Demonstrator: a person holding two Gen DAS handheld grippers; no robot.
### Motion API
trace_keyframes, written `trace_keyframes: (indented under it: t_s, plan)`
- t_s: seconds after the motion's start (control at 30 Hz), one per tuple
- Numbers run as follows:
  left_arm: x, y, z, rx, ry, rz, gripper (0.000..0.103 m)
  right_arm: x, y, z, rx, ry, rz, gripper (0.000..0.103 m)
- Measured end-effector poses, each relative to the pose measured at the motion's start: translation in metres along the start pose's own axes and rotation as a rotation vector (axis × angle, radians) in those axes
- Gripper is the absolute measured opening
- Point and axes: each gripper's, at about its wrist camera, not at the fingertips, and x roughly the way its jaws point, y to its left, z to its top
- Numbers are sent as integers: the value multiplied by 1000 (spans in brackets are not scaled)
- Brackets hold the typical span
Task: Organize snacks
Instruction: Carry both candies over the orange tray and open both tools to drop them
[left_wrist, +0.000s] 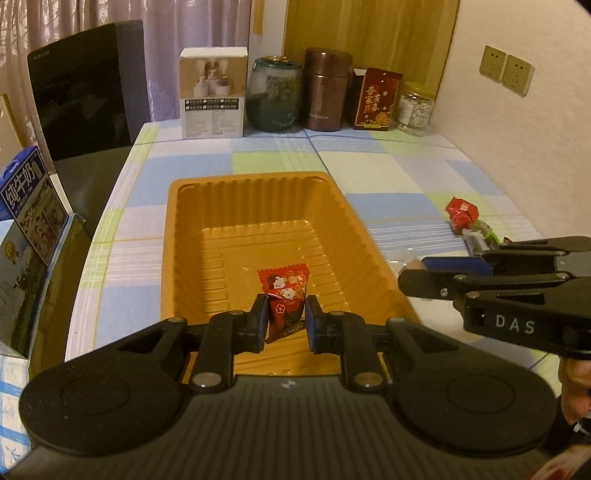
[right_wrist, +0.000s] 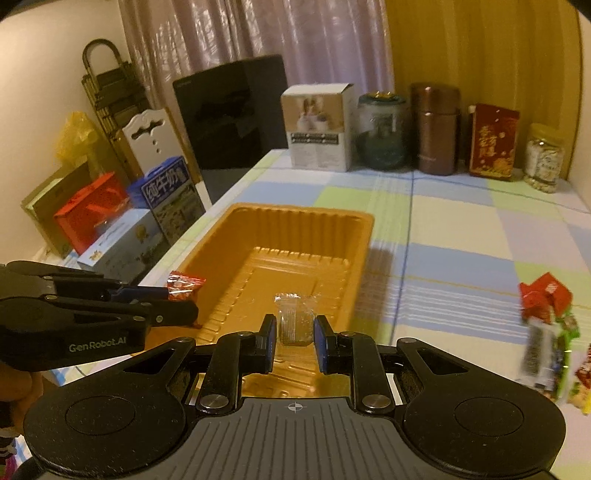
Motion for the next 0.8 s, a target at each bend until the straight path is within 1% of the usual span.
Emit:
trace_keyframes:
  t_s: [0.03,0.07,0.1,0.23,0.47,0.67,0.8]
  plan:
    - [3,3,0,-9,-5,-2,22,4,0,-1,2,5,1,22]
    - [4,7,-1,-18,-7,-2,32,7,0,-2,5,12,1,22]
    - [6,10,-2,-27,-7,-1,35,10,1,-2,7,16,2,22]
    - [8,21,-7,-38,-3,14,35,17,2,-4,11,32,4,22]
    - [5,28,-15,-37,5,41,36,28,8,-4,17,48,17,22]
    - [4,32,-17,-45,9,42,36,31,13,0,34,35,26,22]
    - [3,33,-18,-47,9,46,37,32,11,4,68,7,74,23]
